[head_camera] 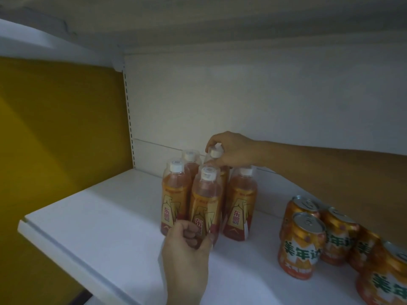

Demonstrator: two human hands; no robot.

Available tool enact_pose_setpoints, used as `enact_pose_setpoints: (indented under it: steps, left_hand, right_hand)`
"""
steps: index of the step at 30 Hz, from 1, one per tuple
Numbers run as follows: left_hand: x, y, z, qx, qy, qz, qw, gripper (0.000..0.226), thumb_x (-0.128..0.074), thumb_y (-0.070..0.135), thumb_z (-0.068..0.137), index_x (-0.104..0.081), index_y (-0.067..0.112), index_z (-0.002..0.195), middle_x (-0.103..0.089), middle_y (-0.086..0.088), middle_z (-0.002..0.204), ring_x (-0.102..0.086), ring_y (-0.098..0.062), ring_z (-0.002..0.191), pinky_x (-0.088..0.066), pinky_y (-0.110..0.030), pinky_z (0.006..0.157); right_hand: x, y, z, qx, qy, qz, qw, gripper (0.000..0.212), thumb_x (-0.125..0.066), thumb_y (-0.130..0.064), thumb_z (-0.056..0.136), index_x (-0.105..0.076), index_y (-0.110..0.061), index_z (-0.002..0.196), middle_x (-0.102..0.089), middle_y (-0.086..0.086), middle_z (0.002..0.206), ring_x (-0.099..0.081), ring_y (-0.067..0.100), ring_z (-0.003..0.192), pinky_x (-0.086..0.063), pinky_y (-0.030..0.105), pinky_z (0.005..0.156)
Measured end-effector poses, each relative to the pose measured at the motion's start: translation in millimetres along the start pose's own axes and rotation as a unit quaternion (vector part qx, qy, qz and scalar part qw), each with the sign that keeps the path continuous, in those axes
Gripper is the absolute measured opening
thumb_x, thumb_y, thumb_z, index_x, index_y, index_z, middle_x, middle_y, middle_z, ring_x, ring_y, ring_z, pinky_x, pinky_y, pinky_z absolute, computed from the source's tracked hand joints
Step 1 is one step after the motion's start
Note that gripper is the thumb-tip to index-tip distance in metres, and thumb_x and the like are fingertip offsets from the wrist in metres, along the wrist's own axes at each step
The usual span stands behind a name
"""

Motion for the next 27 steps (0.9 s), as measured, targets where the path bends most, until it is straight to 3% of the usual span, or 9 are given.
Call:
enact_pose_setpoints:
  steps: [3,6,10,16,20,22,24,27]
  left_hand:
    - [0,-2,0,-0.008,0.003,0.003,1.0,0.037,-0.093,0.023,0.064,-0.057,0.026,0.074,-0.061,0.006,0.069,-0.058,-0.007,0.062,-0.056,-0.035,0.065]
    - [-1,-4,0,-0.011,0.009,0.005,1.0,0.037,-0.093,0.024,0.064,-0.057,0.026,0.073,-0.061,0.006,0.067,-0.059,-0.008,0.058,-0.057,-0.039,0.065]
    - [-1,-6,0,-0.012,0.004,0.012,1.0,0.036,-0.092,0.025,0.066,-0.057,0.027,0.074,-0.063,0.005,0.069,-0.065,-0.016,0.063,-0.058,-0.04,0.066]
    - [-2,-7,1,-0.001,-0.006,0.011,1.0,0.033,-0.092,0.021,0.068,-0.059,0.025,0.073,-0.064,0.003,0.068,-0.066,-0.019,0.065,-0.059,-0.04,0.067]
    - [3,2,-1,0.007,-0.024,-0.008,1.0,0.03,-0.09,0.022,0.07,-0.061,0.022,0.076,-0.066,0.003,0.072,-0.065,-0.017,0.07,-0.058,-0.034,0.068]
    - [10,5,2,0.013,-0.022,-0.022,0.999,0.026,-0.087,0.025,0.073,-0.062,0.022,0.078,-0.067,0.005,0.073,-0.065,-0.014,0.069,-0.056,-0.029,0.066]
    - [21,6,7,0.019,0.001,-0.036,0.999,0.018,-0.08,0.024,0.08,-0.063,0.021,0.079,-0.068,0.005,0.071,-0.064,-0.008,0.065,-0.053,-0.026,0.064]
    - [36,4,15,0.014,0.038,-0.03,0.999,0.013,-0.075,0.023,0.085,-0.061,0.024,0.083,-0.068,0.007,0.075,-0.065,-0.01,0.07,-0.053,-0.03,0.067]
  right_hand:
    - [-7,4,2,-0.006,-0.022,-0.004,1.0,0.031,-0.076,-0.042,0.091,-0.059,-0.029,0.113,-0.054,-0.009,0.114,-0.06,0.015,0.092,-0.046,0.025,0.072]
    - [-11,7,4,-0.011,-0.042,-0.015,0.999,0.022,-0.071,-0.034,0.096,-0.059,-0.029,0.113,-0.056,-0.001,0.119,-0.066,0.018,0.09,-0.052,0.026,0.069]
    - [-10,10,5,-0.015,-0.06,0.007,0.998,0.017,-0.069,-0.028,0.099,-0.059,-0.027,0.112,-0.052,-0.007,0.106,-0.065,0.012,0.074,-0.051,0.02,0.054]
    - [-10,10,4,-0.013,-0.068,0.0,0.998,0.024,-0.067,-0.034,0.1,-0.063,-0.026,0.122,-0.054,0.0,0.127,-0.064,0.019,0.1,-0.053,0.024,0.068]
    - [3,1,-4,-0.038,-0.094,0.033,0.994,0.035,-0.056,-0.042,0.105,-0.058,-0.024,0.134,-0.063,-0.001,0.116,-0.068,0.02,0.1,-0.05,0.02,0.054]
    - [13,-12,-6,0.005,-0.019,-0.039,0.999,0.034,-0.049,-0.043,0.107,-0.06,-0.022,0.131,-0.062,-0.001,0.124,-0.065,0.022,0.107,-0.048,0.023,0.071]
    - [18,-36,-11,0.064,0.069,-0.059,0.994,0.031,-0.048,-0.042,0.107,-0.062,-0.021,0.125,-0.064,-0.001,0.119,-0.064,0.018,0.101,-0.045,0.029,0.081]
    - [5,-76,-19,0.13,0.056,-0.09,0.986,0.033,-0.048,-0.049,0.106,-0.061,-0.025,0.125,-0.065,-0.004,0.106,-0.062,0.014,0.092,-0.05,0.035,0.082]
Point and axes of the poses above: each hand's wrist, its own z-axis towards the middle knuckle, its own x-axis out of the back of the hand, y = z × x, the point moved 3 cm from there along z, towards the middle knuckle
